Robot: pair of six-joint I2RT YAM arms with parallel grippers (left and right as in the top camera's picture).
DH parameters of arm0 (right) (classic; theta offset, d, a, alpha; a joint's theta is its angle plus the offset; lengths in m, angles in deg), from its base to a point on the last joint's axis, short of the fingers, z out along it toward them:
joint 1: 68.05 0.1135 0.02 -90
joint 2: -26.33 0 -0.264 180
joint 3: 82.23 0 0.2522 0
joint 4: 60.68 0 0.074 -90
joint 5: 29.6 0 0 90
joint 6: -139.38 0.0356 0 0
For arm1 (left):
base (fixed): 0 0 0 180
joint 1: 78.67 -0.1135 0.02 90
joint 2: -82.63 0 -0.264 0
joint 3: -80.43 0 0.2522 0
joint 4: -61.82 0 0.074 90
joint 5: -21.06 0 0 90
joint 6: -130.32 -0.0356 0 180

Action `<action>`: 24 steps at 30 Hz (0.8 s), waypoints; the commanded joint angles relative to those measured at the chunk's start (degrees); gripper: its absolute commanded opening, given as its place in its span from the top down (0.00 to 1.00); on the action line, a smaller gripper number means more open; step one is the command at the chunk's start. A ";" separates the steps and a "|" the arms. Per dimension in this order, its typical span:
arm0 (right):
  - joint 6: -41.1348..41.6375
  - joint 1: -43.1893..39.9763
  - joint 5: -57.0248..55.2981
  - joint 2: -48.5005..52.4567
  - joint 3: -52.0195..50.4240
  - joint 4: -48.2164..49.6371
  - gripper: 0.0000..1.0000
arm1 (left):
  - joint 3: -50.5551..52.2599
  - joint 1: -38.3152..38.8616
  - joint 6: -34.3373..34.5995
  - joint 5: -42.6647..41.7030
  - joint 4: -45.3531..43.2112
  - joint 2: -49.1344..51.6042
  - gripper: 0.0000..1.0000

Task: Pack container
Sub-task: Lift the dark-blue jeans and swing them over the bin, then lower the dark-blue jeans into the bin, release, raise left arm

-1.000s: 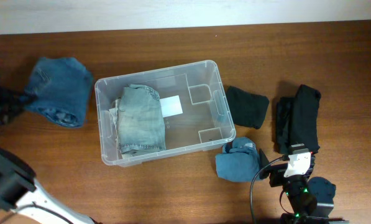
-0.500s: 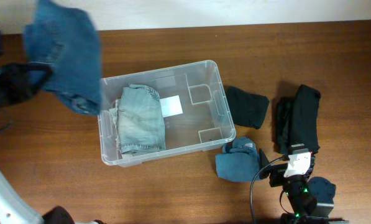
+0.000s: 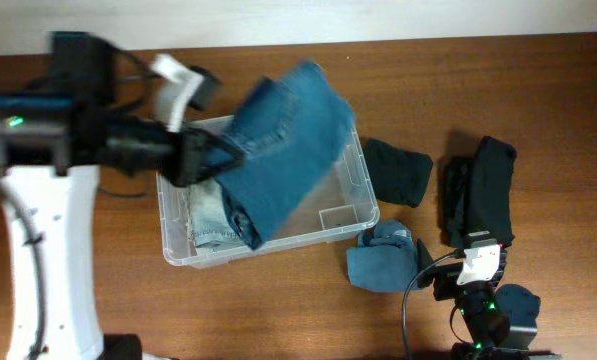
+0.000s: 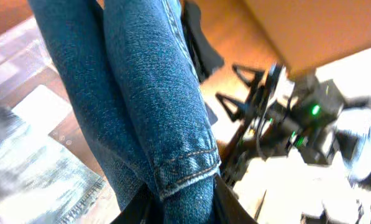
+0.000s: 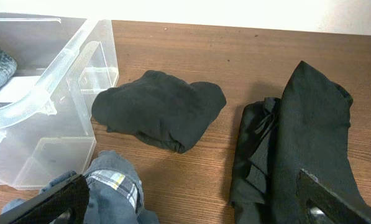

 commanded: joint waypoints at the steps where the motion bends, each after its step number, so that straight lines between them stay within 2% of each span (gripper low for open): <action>1: 0.31 -0.42 -0.09 -0.44 -0.33 -0.24 0.02 | 0.09 3.28 -6.78 3.39 -0.35 2.38 1.00; 4: 0.31 -0.42 -0.09 -0.44 -0.33 -0.24 0.02 | 2.56 4.85 -11.52 3.96 -0.83 5.03 1.00; 10: 0.31 -0.42 -0.09 -0.44 -0.33 -0.24 0.02 | 6.86 4.92 -13.84 2.56 -6.99 10.58 1.00; 13: 0.31 -0.42 -0.09 -0.44 -0.33 -0.24 0.02 | 8.55 4.92 -13.86 0.33 -8.52 13.46 1.00; 24: 0.31 -0.42 -0.09 -0.44 -0.33 -0.24 0.02 | 13.79 4.55 -13.77 4.50 -13.81 23.28 1.00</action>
